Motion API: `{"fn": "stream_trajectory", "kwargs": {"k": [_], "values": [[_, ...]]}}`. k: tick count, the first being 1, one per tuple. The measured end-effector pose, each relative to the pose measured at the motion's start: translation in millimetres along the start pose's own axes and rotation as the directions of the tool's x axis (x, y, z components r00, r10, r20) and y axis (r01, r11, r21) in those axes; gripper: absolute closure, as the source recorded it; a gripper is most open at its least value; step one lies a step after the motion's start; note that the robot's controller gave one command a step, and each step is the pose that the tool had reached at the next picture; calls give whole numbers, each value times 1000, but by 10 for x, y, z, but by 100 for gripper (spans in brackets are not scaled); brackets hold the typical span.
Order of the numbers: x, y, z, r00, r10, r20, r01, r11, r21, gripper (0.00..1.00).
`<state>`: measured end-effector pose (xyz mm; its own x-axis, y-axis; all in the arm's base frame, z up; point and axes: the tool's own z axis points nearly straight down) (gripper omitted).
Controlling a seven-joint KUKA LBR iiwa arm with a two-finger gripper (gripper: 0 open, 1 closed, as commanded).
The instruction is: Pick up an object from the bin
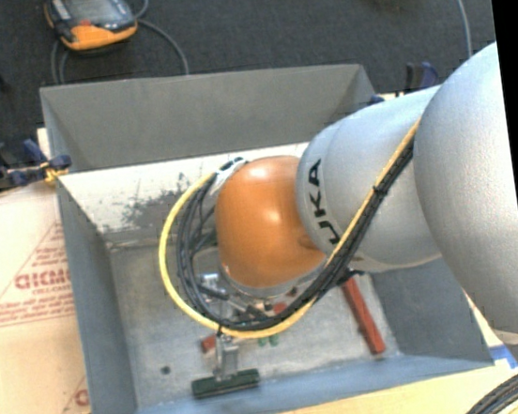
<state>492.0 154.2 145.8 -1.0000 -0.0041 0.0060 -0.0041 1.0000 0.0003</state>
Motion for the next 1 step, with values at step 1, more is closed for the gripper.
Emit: {"fn": "stream_trajectory", "kwargs": {"k": [1], "values": [[-20, -5, -41, 1000, 4, 8, -4, 1000, -2, 0]]}}
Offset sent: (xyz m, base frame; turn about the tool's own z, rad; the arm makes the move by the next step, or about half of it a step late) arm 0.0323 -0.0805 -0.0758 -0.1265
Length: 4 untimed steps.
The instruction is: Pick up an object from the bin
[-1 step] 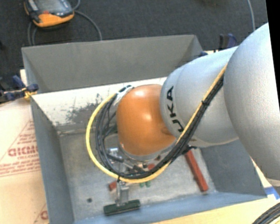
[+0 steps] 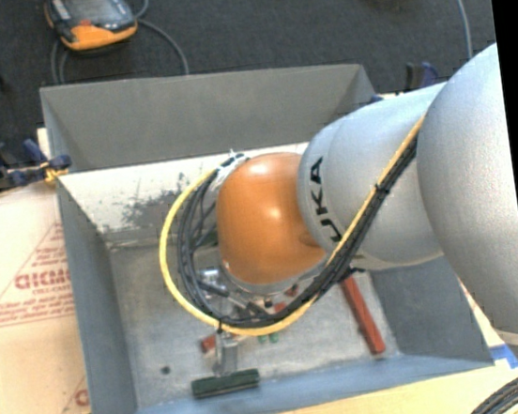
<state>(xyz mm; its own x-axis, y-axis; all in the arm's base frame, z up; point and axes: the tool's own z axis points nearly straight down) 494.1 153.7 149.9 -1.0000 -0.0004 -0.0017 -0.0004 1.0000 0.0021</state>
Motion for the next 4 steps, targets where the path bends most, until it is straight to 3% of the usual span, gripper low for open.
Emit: {"fn": "stream_trajectory", "kwargs": {"k": [1, 2, 3, 4], "values": [[-229, -551, 539, 995, -97, 5, 97, 995, 2, 0], [-191, -731, 797, 991, -134, -3, 134, 991, 4, 0], [-511, -801, 792, 986, -168, 1, 168, 986, 3, 0], [-392, -765, 791, 988, -152, 1, 152, 988, 1, 0]]}}
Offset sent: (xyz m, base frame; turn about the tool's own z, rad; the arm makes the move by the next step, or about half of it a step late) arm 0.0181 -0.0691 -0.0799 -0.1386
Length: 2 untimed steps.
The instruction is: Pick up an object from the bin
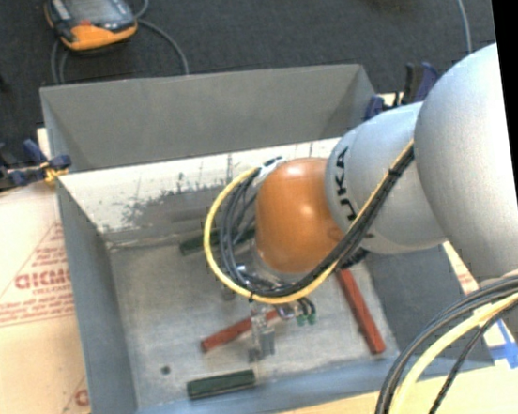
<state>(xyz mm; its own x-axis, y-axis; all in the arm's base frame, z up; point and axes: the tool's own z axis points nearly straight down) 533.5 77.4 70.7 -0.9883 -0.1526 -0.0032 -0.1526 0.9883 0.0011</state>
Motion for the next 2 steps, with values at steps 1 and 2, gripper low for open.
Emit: {"fn": "stream_trajectory", "kwargs": {"k": [1, 2], "values": [[-128, -65, -9, 1000, -14, 2, 14, 1000, 2, 100], [-127, -64, -9, 1000, -13, 2, 13, 1000, 1, 100]]}}
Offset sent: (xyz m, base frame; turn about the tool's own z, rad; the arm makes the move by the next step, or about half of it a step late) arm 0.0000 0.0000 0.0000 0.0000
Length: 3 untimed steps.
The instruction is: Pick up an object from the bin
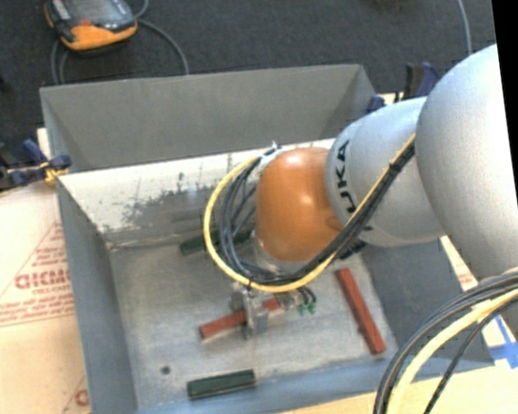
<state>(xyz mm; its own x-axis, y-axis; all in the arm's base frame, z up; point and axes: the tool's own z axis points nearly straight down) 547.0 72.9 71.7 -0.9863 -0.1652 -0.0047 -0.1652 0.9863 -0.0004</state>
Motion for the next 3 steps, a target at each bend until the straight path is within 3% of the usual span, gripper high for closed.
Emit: {"fn": "stream_trajectory", "kwargs": {"k": [3], "values": [[10, -5, -301, 1000, 3, -5, -3, 1000, 0, 100]]}}
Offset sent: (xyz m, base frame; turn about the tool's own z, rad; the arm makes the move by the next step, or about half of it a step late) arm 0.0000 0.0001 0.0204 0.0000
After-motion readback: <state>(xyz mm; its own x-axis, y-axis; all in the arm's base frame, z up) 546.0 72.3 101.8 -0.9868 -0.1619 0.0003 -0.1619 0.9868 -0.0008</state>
